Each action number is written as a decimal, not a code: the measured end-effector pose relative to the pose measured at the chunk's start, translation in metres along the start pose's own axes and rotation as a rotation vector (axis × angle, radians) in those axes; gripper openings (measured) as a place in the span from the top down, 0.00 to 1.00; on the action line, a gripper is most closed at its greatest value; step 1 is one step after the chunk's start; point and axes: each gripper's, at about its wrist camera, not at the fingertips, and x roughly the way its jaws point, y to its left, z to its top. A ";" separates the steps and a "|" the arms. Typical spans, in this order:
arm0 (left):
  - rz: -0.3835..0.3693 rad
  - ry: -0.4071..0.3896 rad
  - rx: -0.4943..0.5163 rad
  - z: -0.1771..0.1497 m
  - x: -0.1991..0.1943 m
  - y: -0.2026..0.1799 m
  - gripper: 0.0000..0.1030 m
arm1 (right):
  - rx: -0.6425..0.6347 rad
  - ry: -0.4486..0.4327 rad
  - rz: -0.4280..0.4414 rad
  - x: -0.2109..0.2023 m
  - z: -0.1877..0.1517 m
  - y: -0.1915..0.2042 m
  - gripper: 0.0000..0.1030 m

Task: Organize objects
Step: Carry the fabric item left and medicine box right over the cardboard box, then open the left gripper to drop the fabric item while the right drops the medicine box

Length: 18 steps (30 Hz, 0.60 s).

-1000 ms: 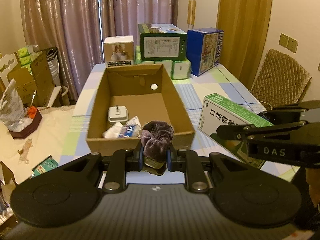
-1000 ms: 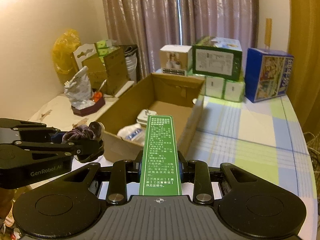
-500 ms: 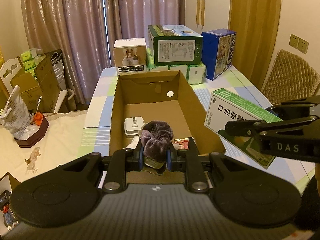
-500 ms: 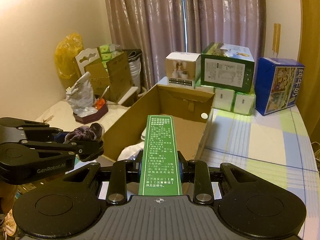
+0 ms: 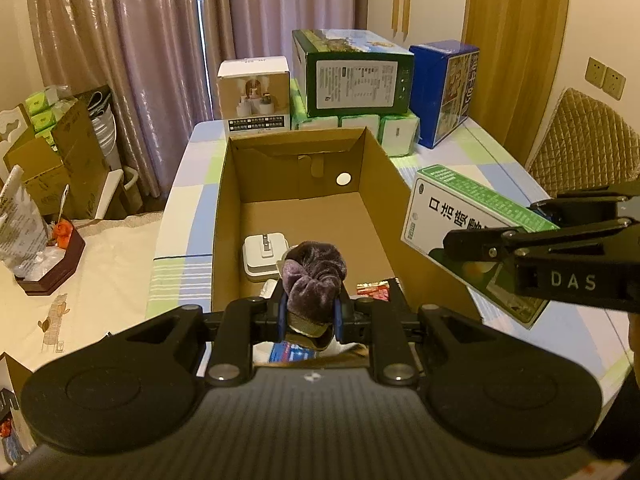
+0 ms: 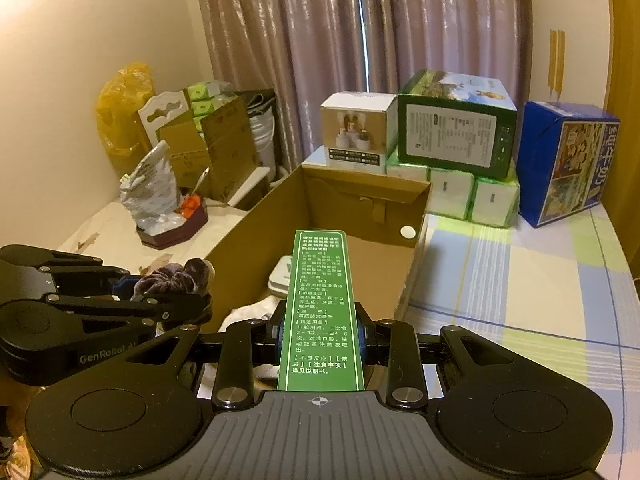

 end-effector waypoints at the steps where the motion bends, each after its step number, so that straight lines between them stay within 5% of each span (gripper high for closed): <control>1: -0.001 0.004 0.001 0.002 0.004 0.001 0.84 | 0.000 0.001 0.000 0.003 0.002 -0.001 0.73; 18: -0.001 0.050 0.024 0.023 0.059 0.019 0.83 | 0.024 0.023 -0.023 0.053 0.026 -0.028 0.73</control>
